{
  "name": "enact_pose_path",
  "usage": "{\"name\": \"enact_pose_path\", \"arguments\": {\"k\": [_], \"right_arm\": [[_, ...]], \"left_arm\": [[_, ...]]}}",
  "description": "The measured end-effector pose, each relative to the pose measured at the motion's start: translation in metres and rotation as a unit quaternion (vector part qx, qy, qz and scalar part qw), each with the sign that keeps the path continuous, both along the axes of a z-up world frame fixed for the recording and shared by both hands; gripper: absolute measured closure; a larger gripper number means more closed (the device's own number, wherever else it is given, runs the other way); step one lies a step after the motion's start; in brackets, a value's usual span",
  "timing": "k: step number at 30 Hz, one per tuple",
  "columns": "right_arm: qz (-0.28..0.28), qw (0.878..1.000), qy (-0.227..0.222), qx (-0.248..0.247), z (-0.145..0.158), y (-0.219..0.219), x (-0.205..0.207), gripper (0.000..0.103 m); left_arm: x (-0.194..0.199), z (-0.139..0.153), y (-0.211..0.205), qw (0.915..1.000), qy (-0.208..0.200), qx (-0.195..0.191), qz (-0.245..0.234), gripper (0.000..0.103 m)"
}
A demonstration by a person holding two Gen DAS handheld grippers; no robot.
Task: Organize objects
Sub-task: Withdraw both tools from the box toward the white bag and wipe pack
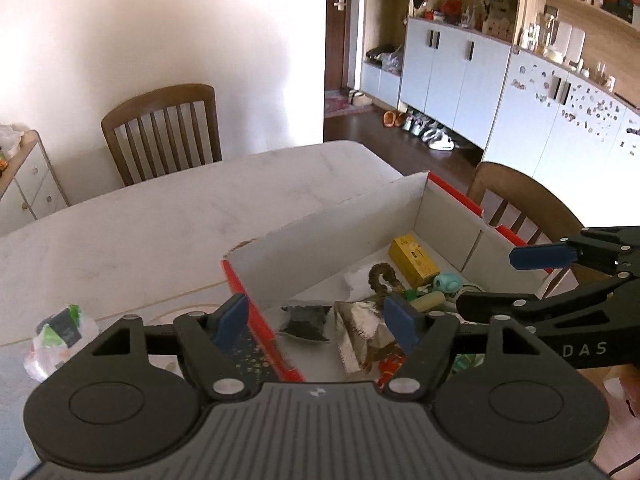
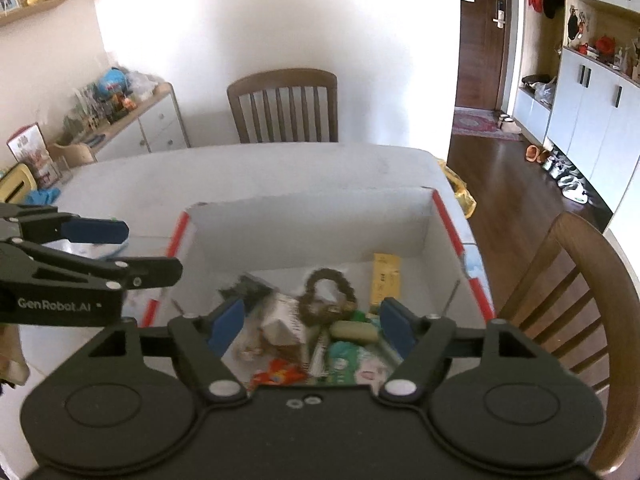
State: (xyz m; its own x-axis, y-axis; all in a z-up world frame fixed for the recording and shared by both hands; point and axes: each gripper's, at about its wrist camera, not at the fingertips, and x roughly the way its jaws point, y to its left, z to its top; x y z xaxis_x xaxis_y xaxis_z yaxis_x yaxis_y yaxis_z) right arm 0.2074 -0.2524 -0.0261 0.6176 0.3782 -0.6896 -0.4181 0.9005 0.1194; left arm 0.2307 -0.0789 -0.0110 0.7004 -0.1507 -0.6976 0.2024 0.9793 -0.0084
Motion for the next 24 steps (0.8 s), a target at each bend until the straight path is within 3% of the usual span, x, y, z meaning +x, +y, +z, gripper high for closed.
{"name": "enact_pose_path", "arguments": {"k": [7, 11, 14, 18, 24], "right_arm": [[0.006, 1.000, -0.025, 0.010, 0.017, 0.033, -0.020, 0.007], [0.006, 0.999, -0.029, 0.013, 0.021, 0.051, -0.027, 0.001], [0.006, 0.999, -0.031, 0.014, 0.022, 0.064, -0.030, 0.001], [0.004, 1.000, -0.028, 0.014, 0.020, 0.080, -0.034, 0.001], [0.010, 1.000, -0.024, 0.010, 0.019, 0.107, -0.037, 0.001]], "left_arm": [[-0.018, 0.010, 0.032, 0.9998, -0.018, -0.001, -0.002, 0.021], [-0.026, 0.012, 0.053, 0.9998, -0.019, -0.007, 0.001, 0.019], [-0.030, 0.012, 0.069, 0.9997, -0.019, -0.013, 0.004, 0.017], [-0.037, 0.010, 0.089, 0.9994, -0.025, -0.016, 0.015, 0.005], [-0.043, 0.008, 0.122, 0.9991, -0.030, -0.020, 0.024, 0.000]]}}
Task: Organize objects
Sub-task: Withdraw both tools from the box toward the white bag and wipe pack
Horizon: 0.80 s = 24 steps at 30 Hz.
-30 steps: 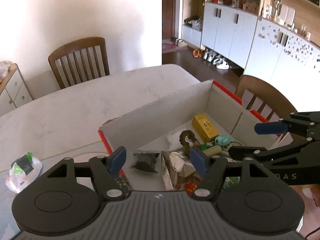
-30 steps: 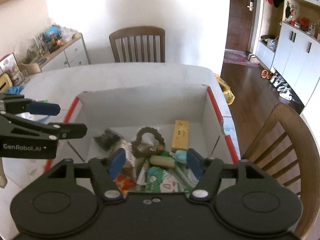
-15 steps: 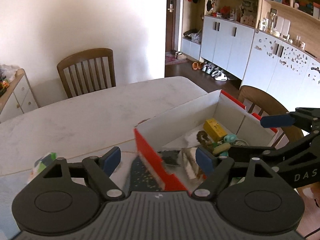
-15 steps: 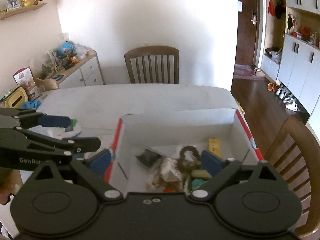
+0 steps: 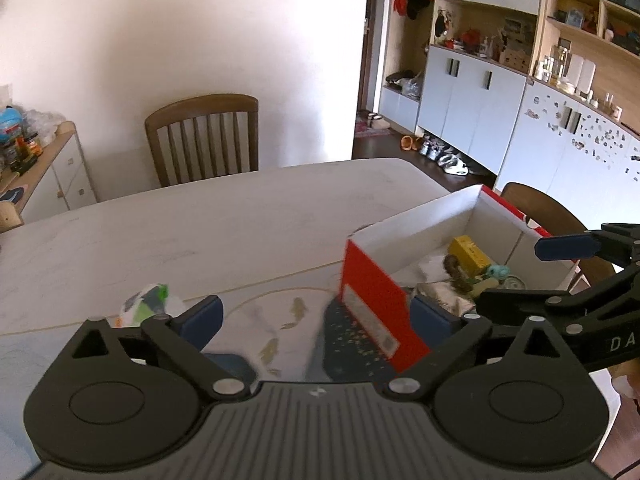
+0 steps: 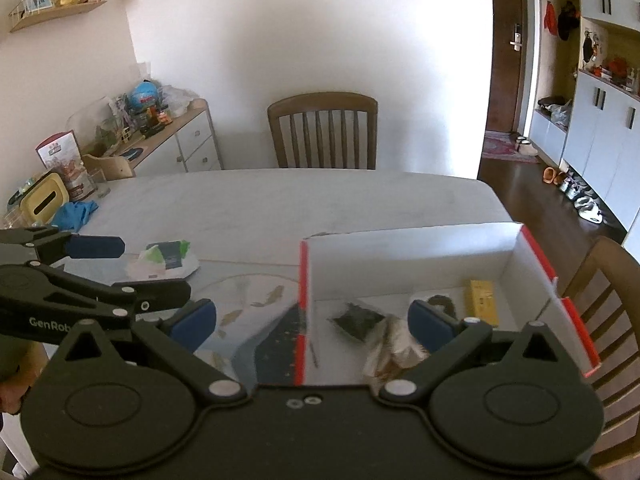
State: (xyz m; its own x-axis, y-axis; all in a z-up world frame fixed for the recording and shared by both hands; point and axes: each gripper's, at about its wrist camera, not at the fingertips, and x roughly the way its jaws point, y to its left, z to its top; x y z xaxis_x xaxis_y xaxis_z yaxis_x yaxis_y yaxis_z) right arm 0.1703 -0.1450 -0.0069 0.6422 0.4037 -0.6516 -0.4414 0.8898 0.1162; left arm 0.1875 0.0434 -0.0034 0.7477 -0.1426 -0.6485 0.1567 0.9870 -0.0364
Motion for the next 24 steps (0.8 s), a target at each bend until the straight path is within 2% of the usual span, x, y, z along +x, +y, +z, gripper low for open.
{"name": "enact_pose_path", "arguments": {"k": [5, 24], "right_arm": [[0.003, 1.000, 0.003, -0.002, -0.001, 0.020, -0.001, 0.001], [0.037, 0.998, 0.028, -0.029, -0.012, 0.111, 0.021, 0.001]], "left_arm": [[-0.004, -0.005, 0.022, 0.9999, -0.002, 0.006, 0.009, 0.000], [0.002, -0.038, 0.098, 0.9990, 0.023, -0.029, 0.026, 0.000]]}}
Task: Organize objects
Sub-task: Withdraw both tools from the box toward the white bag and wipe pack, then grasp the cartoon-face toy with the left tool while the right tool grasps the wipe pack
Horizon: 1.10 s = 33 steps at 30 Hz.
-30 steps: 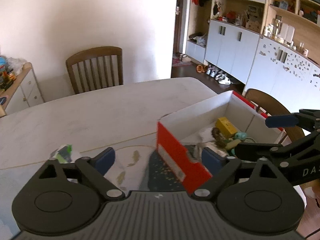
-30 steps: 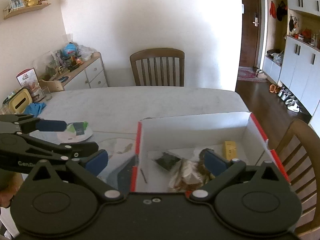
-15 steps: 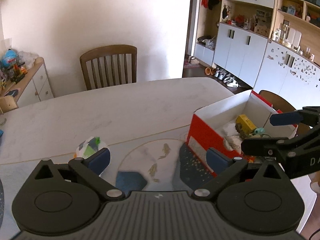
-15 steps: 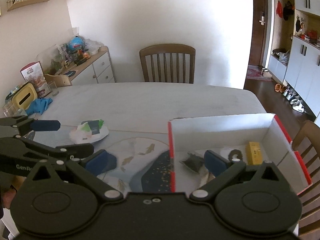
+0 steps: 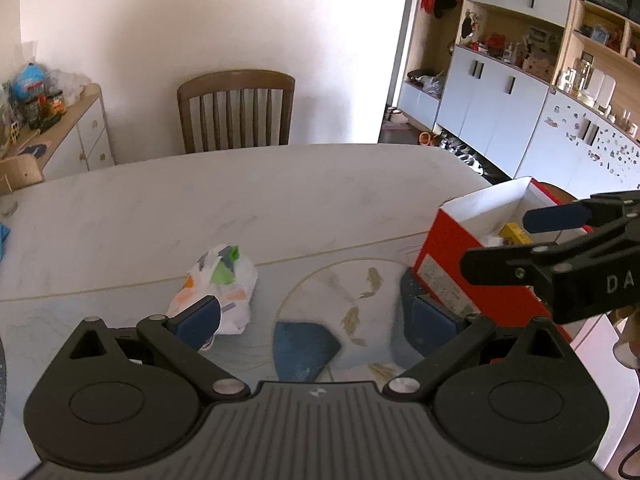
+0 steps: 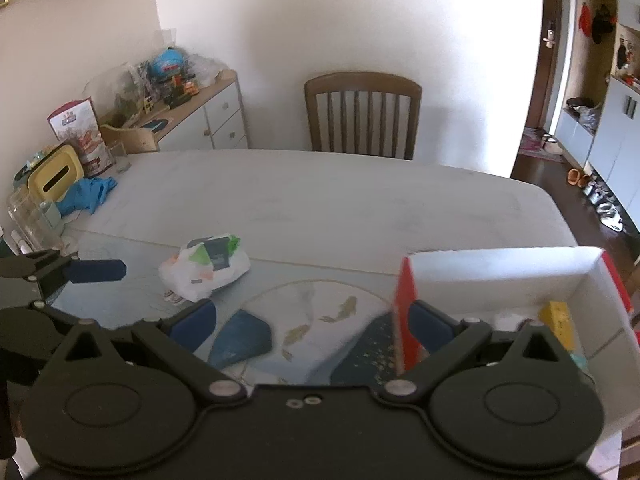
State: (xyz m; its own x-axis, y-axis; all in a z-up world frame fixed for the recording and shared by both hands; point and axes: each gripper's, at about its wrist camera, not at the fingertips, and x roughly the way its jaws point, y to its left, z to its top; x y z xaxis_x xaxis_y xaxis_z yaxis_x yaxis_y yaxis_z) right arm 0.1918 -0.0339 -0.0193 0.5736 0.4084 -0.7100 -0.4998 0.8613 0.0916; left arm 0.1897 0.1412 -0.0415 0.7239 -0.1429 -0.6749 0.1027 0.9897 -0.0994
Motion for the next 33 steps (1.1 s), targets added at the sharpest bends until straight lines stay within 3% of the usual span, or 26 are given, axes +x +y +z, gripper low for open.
{"name": "enact_pose_path", "arguments": {"k": [14, 21, 30, 33], "right_arm": [[0.032, 0.999, 0.033, -0.014, -0.017, 0.073, 0.039, 0.001], [0.032, 0.998, 0.056, -0.023, -0.035, 0.102, 0.063, 0.001], [0.024, 0.995, 0.095, -0.024, -0.061, 0.135, 0.093, 0.001], [0.023, 0.993, 0.108, -0.026, -0.072, 0.145, 0.098, 0.001]], "left_arm": [[0.018, -0.045, 0.047, 0.9988, 0.009, 0.022, 0.044, 0.000], [0.029, -0.071, 0.061, 0.9989, 0.015, 0.012, 0.043, 0.000], [0.038, -0.096, 0.063, 0.9989, 0.014, 0.030, 0.033, 0.000], [0.044, -0.108, 0.065, 0.9984, 0.033, 0.035, 0.030, 0.000]]}}
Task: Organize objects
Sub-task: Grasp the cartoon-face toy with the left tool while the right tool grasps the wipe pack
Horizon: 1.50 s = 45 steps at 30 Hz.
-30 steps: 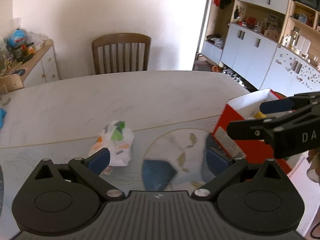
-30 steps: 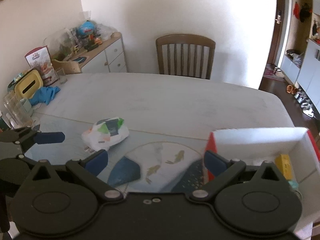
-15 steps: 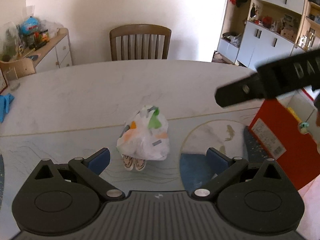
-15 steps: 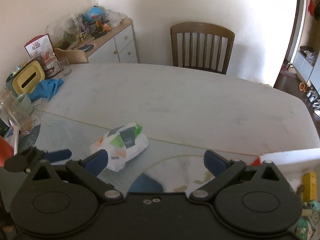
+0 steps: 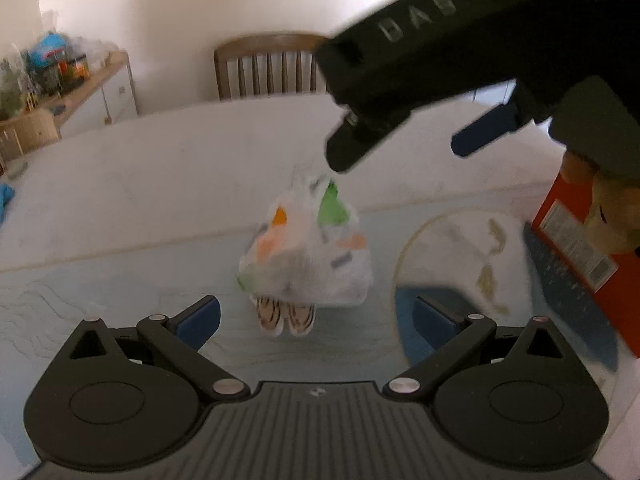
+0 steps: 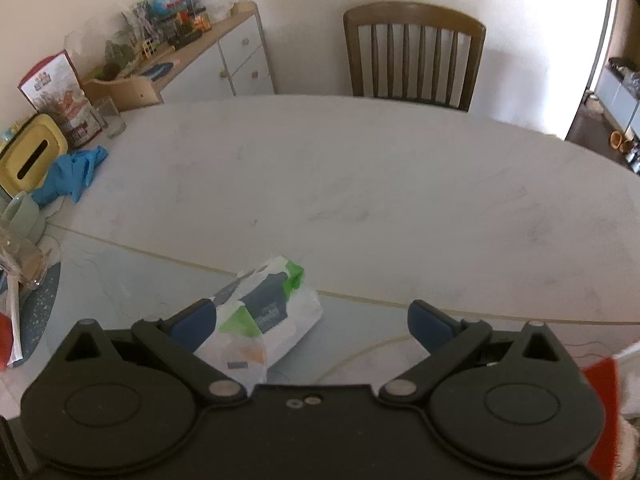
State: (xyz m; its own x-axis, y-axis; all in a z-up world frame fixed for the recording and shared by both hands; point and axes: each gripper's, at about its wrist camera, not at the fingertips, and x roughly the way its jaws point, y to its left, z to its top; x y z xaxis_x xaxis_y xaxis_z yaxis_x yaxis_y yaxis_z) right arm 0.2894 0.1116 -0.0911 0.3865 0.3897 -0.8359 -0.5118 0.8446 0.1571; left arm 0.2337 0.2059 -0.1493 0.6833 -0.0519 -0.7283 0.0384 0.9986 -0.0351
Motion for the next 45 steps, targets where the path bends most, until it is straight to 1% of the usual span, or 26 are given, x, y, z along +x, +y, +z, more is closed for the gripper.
{"name": "enact_pose_path", "arguments": {"k": [1, 4, 7, 11, 15, 18, 20, 23, 24, 26, 27, 28, 29, 30, 32, 33, 34, 35, 36, 38, 40, 45], "right_arm": [[0.000, 1.000, 0.005, 0.001, -0.003, 0.002, 0.001, 0.001], [-0.002, 1.000, 0.012, 0.004, -0.010, 0.009, 0.006, 0.001], [-0.002, 1.000, 0.014, 0.002, -0.013, 0.020, 0.013, 0.001], [0.006, 1.000, 0.019, -0.013, -0.022, 0.036, 0.018, 0.001], [0.000, 0.999, 0.034, -0.024, -0.032, 0.045, 0.023, 0.002], [-0.004, 0.999, 0.043, -0.030, -0.036, 0.048, 0.027, 0.004], [-0.008, 0.998, 0.052, -0.037, -0.039, 0.049, 0.028, 0.009], [-0.017, 0.997, 0.068, -0.035, -0.043, 0.048, 0.030, 0.014], [-0.019, 0.997, 0.072, -0.035, -0.044, 0.047, 0.030, 0.015], [-0.022, 0.996, 0.076, -0.039, -0.046, 0.047, 0.029, 0.021], [-0.024, 0.996, 0.079, -0.036, -0.045, 0.047, 0.030, 0.021], [-0.026, 0.996, 0.084, -0.032, -0.045, 0.046, 0.030, 0.024], [-0.027, 0.995, 0.088, -0.028, -0.044, 0.046, 0.030, 0.029], [-0.027, 0.995, 0.090, -0.027, -0.043, 0.046, 0.028, 0.032], [-0.025, 0.995, 0.091, -0.022, -0.042, 0.049, 0.027, 0.044], [-0.024, 0.995, 0.096, -0.015, -0.040, 0.047, 0.027, 0.049], [-0.023, 0.994, 0.103, -0.009, -0.040, 0.046, 0.027, 0.060], [-0.025, 0.994, 0.105, -0.006, -0.038, 0.044, 0.027, 0.066], [-0.028, 0.994, 0.101, -0.006, -0.036, 0.043, 0.026, 0.067], [-0.028, 0.995, 0.097, -0.003, -0.034, 0.040, 0.025, 0.072], [-0.034, 0.995, 0.094, 0.000, -0.030, 0.035, 0.023, 0.075], [-0.044, 0.995, 0.088, 0.022, -0.015, 0.017, 0.015, 0.077]], "left_arm": [[0.002, -0.004, 0.002, 1.0000, 0.007, -0.005, 0.000, 0.000], [0.003, -0.012, 0.002, 0.9999, 0.008, 0.003, 0.006, 0.000], [0.006, -0.019, 0.002, 0.9999, 0.013, -0.002, 0.010, 0.000], [0.009, -0.022, 0.003, 0.9997, 0.008, 0.001, 0.022, 0.000], [0.011, -0.023, 0.004, 0.9995, 0.001, 0.002, 0.030, 0.001], [0.013, -0.025, 0.006, 0.9994, -0.001, 0.002, 0.035, 0.005], [0.015, -0.025, 0.005, 0.9992, -0.004, 0.005, 0.039, 0.007], [0.017, -0.025, 0.005, 0.9992, -0.009, 0.009, 0.038, 0.013], [0.017, -0.025, 0.004, 0.9992, -0.010, 0.012, 0.037, 0.016], [0.018, -0.024, 0.002, 0.9992, -0.013, 0.017, 0.033, 0.022], [0.018, -0.024, 0.001, 0.9992, -0.014, 0.020, 0.030, 0.026], [0.018, -0.024, 0.000, 0.9993, -0.016, 0.020, 0.026, 0.030], [0.018, -0.023, -0.001, 0.9994, -0.017, 0.020, 0.023, 0.032], [0.018, -0.023, -0.002, 0.9994, -0.018, 0.020, 0.021, 0.035], [0.020, -0.022, -0.003, 0.9995, -0.018, 0.021, 0.017, 0.039], [0.020, -0.022, -0.003, 0.9995, -0.018, 0.022, 0.013, 0.044], [0.020, -0.021, -0.003, 0.9995, -0.019, 0.022, 0.010, 0.047], [0.021, -0.020, -0.004, 0.9996, -0.018, 0.022, 0.008, 0.049], [0.021, -0.019, -0.004, 0.9996, -0.017, 0.023, 0.007, 0.050], [0.020, -0.019, -0.005, 0.9996, -0.015, 0.024, 0.005, 0.051], [0.019, -0.018, -0.005, 0.9996, -0.014, 0.024, 0.002, 0.051], [0.011, -0.011, -0.008, 0.9995, -0.019, 0.024, -0.004, 0.052]]}}
